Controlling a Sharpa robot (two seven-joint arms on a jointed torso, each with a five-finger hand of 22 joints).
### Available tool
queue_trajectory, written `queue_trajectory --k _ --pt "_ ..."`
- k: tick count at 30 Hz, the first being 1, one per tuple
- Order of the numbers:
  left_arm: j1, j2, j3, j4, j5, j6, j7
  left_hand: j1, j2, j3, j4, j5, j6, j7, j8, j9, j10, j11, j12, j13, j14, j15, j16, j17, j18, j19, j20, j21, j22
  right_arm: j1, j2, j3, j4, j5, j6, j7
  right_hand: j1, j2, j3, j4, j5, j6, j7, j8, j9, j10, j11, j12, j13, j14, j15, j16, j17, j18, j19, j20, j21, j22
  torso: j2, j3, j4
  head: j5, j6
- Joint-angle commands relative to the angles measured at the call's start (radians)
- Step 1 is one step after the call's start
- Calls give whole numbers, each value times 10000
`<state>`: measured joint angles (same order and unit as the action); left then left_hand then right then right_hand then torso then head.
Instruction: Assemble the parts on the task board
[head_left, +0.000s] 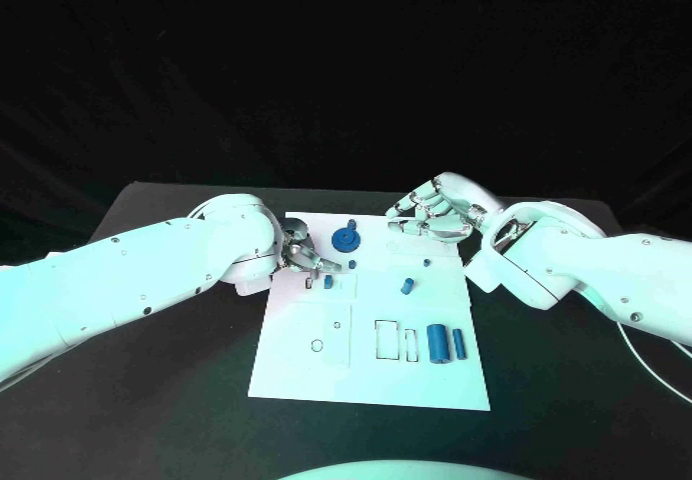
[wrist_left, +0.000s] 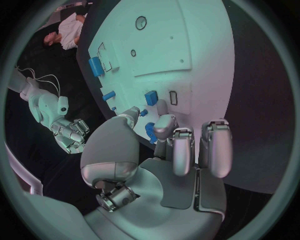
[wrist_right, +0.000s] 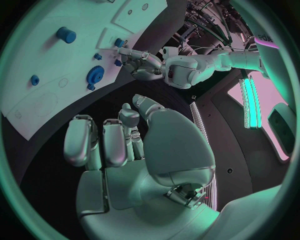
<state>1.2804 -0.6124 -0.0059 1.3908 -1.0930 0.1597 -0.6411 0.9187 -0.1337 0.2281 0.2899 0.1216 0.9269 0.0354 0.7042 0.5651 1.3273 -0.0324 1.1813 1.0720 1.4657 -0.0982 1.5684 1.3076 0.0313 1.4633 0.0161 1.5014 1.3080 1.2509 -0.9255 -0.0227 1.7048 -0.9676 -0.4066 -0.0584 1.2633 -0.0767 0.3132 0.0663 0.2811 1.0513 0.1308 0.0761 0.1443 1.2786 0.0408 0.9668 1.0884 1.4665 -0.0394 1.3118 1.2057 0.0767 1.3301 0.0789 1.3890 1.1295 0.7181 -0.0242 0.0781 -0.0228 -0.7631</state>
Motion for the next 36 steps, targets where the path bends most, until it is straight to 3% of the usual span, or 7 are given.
queue_trajectory --k 1,6,13,17,26,31,36 --pt "144 -67 49 74 666 -51 7 132 66 -165 -7 -28 -142 8 -46 -22 -126 4 -52 -35 1051 88 24 2632 -68 598 38 -67 1818 -7 26 -2 -27 14 -60 98 -110 -27 -14 65 54 -72 10 -47 12 -70 18 -9 7 326 78 -52 -9 145 -69 -18 -36 -11 6 8 -3 -6 33" --pt "438 -177 213 -39 1007 611 -56 417 168 -559 -14 -11 -326 88 -76 -46 -362 79 -216 -252 1051 155 24 2632 -8 479 98 -267 1627 -14 70 -9 -94 46 -100 121 -110 -27 -14 65 54 -72 10 -47 12 -70 18 -9 7 326 78 -52 -9 145 -69 -18 -36 -11 14 10 -1 1 80" --pt "779 167 290 -1044 835 1607 -267 1450 513 -893 -54 34 -997 429 -616 -377 -1022 374 -722 -874 1051 408 24 2632 126 176 312 -769 1175 -21 92 -15 -139 58 -107 127 -88 -23 -7 54 79 -76 7 -45 14 -77 14 -17 0 324 76 -60 -11 146 -71 -18 -44 -19 7 -4 22 -24 139" --pt "834 541 266 -1805 542 1829 -131 1766 662 -1000 -49 51 -1054 522 -859 -565 -1086 462 -713 -910 1051 484 24 2632 137 158 402 -815 1152 -22 120 -16 -172 61 -102 132 -88 -23 -7 54 79 -76 7 -45 14 -77 14 -17 0 324 76 -60 -11 146 -71 -18 -44 -19 8 -15 15 0 163" --pt "852 1312 208 -3237 -326 2179 262 1610 710 -1378 20 1 -864 515 -909 -665 -1082 465 -634 -886 1051 502 24 2632 143 164 445 -834 1159 -25 158 -18 -197 77 -102 165 -55 -11 8 39 115 -98 11 -53 12 -86 14 -29 -12 322 73 -76 -22 145 -67 -20 -51 -18 18 -22 7 9 197" --pt "847 1594 190 -3777 -586 2346 413 1512 751 -1589 22 -5 -781 492 -899 -684 -1017 449 -539 -804 1051 490 24 2632 130 198 441 -791 1210 -27 156 -19 -192 80 -107 177 -44 -5 15 34 130 -106 13 -55 12 -87 14 -31 -14 323 73 -79 -22 147 -70 -20 -57 -27 32 3 -18 63 197" --pt "830 1759 164 -4020 -490 2464 523 1488 797 -1699 20 -2 -714 468 -872 -681 -946 430 -450 -718 1051 475 24 2632 114 235 431 -738 1267 -27 160 -19 -191 80 -106 180 -35 0 20 30 149 -111 14 -56 12 -91 15 -37 -19 323 73 -81 -21 147 -69 -20 -59 -28 27 -6 -4 53 181"
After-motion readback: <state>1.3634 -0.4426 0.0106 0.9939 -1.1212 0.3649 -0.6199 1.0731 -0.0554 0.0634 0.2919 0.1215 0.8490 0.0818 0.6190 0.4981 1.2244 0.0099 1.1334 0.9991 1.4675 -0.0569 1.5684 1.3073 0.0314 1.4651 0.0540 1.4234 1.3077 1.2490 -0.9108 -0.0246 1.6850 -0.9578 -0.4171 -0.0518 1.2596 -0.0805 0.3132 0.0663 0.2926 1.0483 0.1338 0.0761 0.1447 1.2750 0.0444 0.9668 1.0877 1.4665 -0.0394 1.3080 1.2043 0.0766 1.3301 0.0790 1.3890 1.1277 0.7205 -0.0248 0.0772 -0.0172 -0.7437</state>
